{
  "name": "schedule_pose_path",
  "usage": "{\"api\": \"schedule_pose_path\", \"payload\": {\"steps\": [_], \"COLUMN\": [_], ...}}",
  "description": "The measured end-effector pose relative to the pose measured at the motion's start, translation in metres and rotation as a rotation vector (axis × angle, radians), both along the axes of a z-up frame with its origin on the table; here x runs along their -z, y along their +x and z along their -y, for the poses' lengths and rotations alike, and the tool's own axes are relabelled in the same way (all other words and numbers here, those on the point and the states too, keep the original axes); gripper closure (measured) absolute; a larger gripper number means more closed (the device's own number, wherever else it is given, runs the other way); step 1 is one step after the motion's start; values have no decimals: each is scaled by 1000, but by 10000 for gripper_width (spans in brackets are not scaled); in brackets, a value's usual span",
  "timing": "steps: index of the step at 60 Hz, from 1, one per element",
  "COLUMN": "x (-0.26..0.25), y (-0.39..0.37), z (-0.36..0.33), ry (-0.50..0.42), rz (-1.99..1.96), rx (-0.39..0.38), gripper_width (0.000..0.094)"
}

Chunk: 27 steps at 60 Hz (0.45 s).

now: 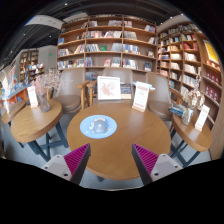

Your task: Arrange mouse

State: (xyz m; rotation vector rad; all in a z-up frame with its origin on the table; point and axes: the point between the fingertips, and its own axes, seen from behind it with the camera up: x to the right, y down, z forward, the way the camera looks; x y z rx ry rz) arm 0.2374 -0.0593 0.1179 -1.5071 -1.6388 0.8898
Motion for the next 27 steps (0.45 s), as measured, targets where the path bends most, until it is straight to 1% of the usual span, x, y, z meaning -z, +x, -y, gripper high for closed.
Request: {"api": "schedule_pose_path", "payload": {"steps": [12, 27], "x": [-1, -11], "y": [37, 51], "z": [-17, -31], "ry": [-6, 17], "rz": [-5, -39], "rx": [13, 29], "gripper_width": [83, 84]}}
